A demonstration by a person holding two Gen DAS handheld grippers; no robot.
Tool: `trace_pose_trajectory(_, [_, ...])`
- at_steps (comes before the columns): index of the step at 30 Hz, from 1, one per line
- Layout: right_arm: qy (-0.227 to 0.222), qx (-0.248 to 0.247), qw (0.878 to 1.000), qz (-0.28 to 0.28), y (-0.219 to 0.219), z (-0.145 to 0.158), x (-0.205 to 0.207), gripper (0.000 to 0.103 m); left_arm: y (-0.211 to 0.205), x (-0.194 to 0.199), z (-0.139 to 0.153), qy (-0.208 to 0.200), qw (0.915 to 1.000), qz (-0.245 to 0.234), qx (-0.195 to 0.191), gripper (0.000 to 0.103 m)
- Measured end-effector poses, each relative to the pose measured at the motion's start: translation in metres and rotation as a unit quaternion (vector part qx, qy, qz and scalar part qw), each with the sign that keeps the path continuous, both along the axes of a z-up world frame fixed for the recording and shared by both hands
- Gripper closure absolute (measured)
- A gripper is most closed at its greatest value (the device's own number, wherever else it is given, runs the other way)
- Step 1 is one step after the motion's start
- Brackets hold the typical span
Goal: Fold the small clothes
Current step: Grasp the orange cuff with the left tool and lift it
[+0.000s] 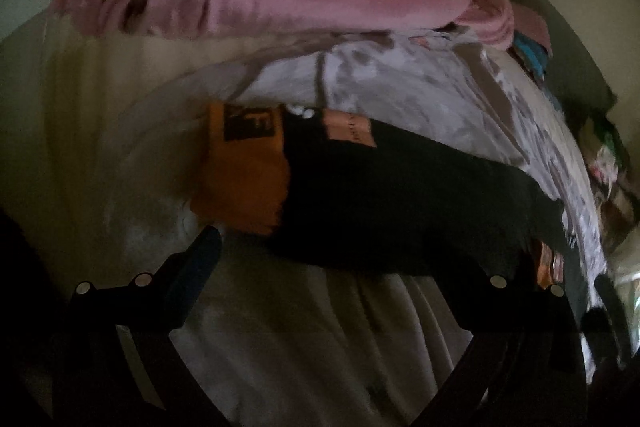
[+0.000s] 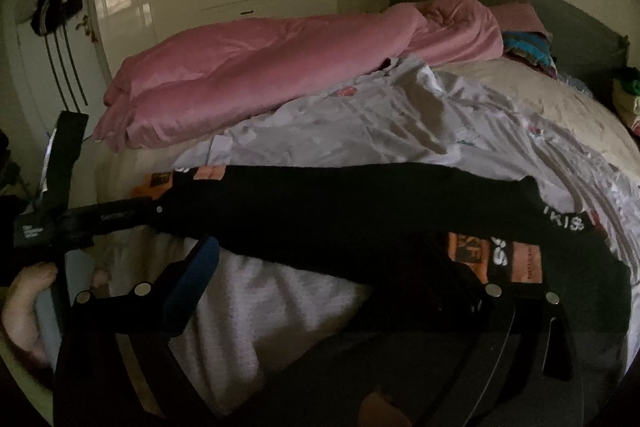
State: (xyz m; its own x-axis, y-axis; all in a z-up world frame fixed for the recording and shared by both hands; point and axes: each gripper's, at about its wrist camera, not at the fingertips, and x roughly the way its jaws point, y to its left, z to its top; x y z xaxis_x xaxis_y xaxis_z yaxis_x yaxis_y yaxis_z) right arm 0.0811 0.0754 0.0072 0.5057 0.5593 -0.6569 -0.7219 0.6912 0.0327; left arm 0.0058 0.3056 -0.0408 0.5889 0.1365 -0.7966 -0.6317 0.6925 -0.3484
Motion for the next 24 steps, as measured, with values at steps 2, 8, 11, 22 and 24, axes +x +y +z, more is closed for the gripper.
trace_pose_trajectory(2, [0.005,0.002,1.000,-0.003,-0.002,-0.004,0.001,0.005,0.007,0.000,-0.008,-0.009,0.9998,0.014,-0.013,0.010])
trace_pose_trajectory(8, [0.015,0.007,1.000,-0.022,-0.019,-0.010,0.005,0.005,0.023,-0.004,-0.016,-0.074,0.9945,0.052,-0.052,0.017])
trace_pose_trajectory(11, [0.020,0.012,0.999,-0.035,-0.029,-0.011,0.009,0.005,0.030,0.001,-0.016,-0.087,0.9927,0.056,-0.061,0.052])
trace_pose_trajectory(22, [0.028,0.041,0.996,-0.080,-0.068,-0.006,0.014,0.005,0.006,0.009,0.024,-0.150,0.9884,0.007,-0.022,0.096])
trace_pose_trajectory(24, [0.030,0.046,0.995,-0.087,-0.076,-0.005,0.014,0.005,-0.005,0.011,0.036,-0.163,0.9865,-0.012,-0.011,0.096])
